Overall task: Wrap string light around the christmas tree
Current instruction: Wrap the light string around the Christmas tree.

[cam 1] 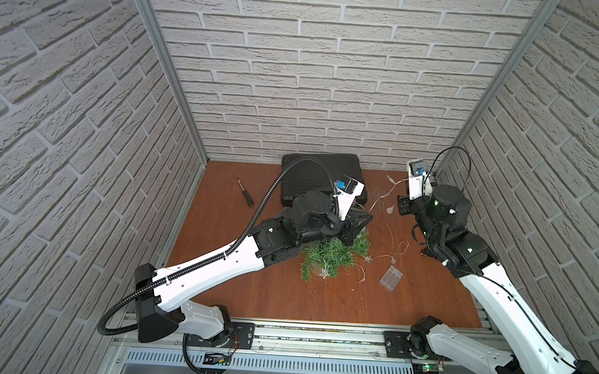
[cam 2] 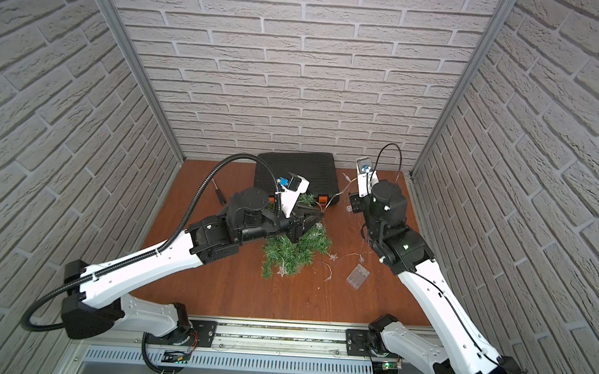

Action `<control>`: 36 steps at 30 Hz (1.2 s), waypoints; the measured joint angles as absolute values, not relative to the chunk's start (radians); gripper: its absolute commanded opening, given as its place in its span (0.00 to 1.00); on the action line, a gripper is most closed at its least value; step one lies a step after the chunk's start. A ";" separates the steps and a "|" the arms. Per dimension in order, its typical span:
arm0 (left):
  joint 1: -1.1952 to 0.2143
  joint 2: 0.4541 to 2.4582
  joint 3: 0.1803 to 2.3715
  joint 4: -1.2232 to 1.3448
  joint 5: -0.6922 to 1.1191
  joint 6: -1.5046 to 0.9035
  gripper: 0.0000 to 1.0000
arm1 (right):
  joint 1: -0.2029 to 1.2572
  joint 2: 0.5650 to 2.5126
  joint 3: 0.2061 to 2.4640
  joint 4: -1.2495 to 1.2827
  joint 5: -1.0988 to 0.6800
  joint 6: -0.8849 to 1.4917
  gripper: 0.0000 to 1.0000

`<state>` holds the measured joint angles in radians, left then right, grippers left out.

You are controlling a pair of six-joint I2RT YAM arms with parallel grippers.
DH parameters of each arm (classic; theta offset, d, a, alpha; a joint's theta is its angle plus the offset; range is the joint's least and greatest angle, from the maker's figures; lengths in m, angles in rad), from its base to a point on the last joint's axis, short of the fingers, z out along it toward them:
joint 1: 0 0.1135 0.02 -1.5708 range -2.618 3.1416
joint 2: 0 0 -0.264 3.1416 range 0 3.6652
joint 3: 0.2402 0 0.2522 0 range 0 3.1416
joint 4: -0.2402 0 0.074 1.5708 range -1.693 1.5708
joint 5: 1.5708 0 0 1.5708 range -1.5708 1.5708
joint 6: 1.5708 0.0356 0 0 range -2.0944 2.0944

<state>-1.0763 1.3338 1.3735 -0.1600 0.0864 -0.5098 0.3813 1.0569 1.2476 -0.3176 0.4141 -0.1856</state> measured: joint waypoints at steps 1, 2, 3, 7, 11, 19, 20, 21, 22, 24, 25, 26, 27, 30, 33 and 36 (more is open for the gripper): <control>-1.077 1.328 1.374 -0.174 0.094 -0.505 0.50 | 0.367 1.083 1.273 -0.315 0.397 -0.174 0.03; -1.077 1.320 1.374 -0.185 0.099 -0.499 0.55 | 0.355 1.112 1.298 -0.309 0.380 -0.165 0.03; -1.078 1.312 1.374 -0.194 0.103 -0.495 0.58 | 0.347 1.131 1.316 -0.305 0.366 -0.160 0.03; -1.090 1.255 1.374 -0.217 0.113 -0.473 0.67 | 0.321 1.212 1.374 -0.284 0.288 -0.131 0.03; -1.103 1.163 1.374 -0.242 0.091 -0.418 0.71 | 0.314 1.280 1.410 -0.265 0.199 -0.112 0.03; -0.810 1.024 1.366 -0.267 0.071 -0.336 0.71 | 0.311 1.377 1.422 -0.173 0.014 -0.055 0.03; -0.740 1.018 1.362 -0.265 0.081 -0.340 0.71 | 0.311 1.389 1.421 -0.152 -0.011 -0.044 0.03; -0.680 1.017 1.359 -0.262 0.093 -0.345 0.70 | 0.311 1.398 1.421 -0.136 -0.030 -0.033 0.03; -0.607 1.020 1.357 -0.259 0.111 -0.354 0.69 | 0.311 1.407 1.421 -0.119 -0.053 -0.023 0.03; -0.492 1.040 1.356 -0.249 0.170 -0.377 0.69 | 0.311 1.422 1.421 -0.086 -0.092 -0.001 0.03; -0.438 1.061 1.356 -0.234 0.216 -0.390 0.68 | 0.311 1.430 1.421 -0.069 -0.112 0.012 0.03; -0.390 1.089 1.356 -0.215 0.262 -0.400 0.67 | 0.311 1.439 1.421 -0.052 -0.132 0.024 0.03; -0.356 1.119 1.356 -0.197 0.300 -0.411 0.66 | 0.311 1.446 1.421 -0.039 -0.148 0.033 0.02; -0.301 1.243 1.362 -0.158 0.416 -0.414 0.64 | 0.311 1.474 1.421 0.008 -0.204 0.074 0.03; -0.301 1.391 1.382 -0.144 0.524 -0.395 0.64 | 0.311 1.499 1.423 0.046 -0.253 0.110 0.03; -0.313 1.509 1.390 -0.133 0.614 -0.362 0.68 | 0.311 1.523 1.433 0.076 -0.292 0.142 0.03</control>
<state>-0.3126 1.5089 1.3895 -0.1333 0.6136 -0.3618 0.3115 1.5234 1.4326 0.0757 -0.2924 0.1421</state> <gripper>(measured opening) 0.655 0.040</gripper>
